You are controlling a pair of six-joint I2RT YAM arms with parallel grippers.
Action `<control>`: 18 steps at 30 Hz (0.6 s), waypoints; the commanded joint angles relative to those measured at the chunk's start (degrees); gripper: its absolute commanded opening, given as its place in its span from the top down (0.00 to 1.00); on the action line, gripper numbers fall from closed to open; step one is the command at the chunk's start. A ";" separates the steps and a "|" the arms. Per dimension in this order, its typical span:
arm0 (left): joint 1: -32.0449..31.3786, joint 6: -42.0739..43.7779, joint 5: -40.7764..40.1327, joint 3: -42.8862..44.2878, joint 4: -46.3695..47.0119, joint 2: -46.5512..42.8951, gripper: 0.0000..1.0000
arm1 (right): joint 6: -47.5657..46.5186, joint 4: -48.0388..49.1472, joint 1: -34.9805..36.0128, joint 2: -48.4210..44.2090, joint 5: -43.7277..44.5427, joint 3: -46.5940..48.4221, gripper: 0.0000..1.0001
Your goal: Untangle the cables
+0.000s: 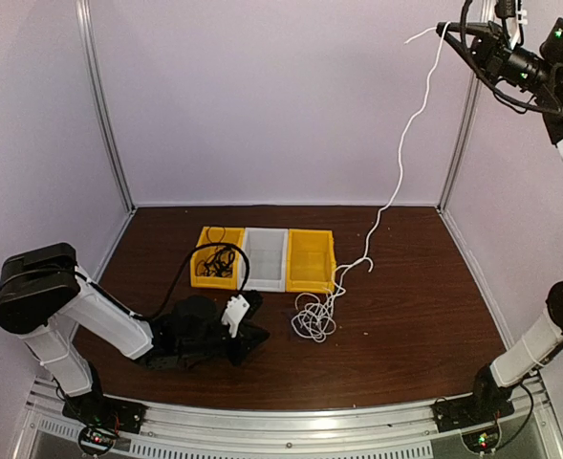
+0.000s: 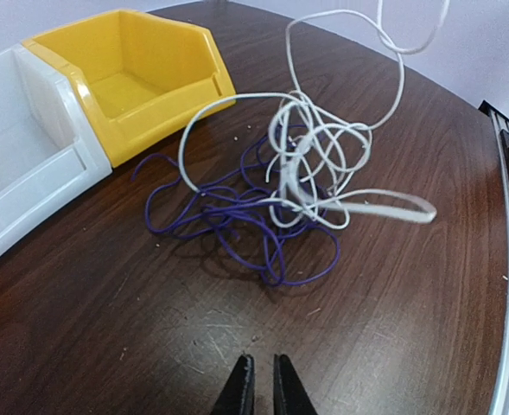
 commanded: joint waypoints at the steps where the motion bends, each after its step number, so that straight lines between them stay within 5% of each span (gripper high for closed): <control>1: 0.26 0.62 -1.85 -0.34 0.48 -1.15 0.88 | 4.12 4.78 -1.31 -0.59 -2.12 -3.55 1.00; 9: -0.24 2.40 -1.03 7.55 -2.46 -6.35 0.57 | 6.46 8.20 -1.31 -3.26 -3.85 -11.50 1.00; 18: -0.98 3.29 7.29 26.81 -2.97 7.08 0.52 | 9.27 12.04 -1.26 -5.79 -4.25 -16.64 1.00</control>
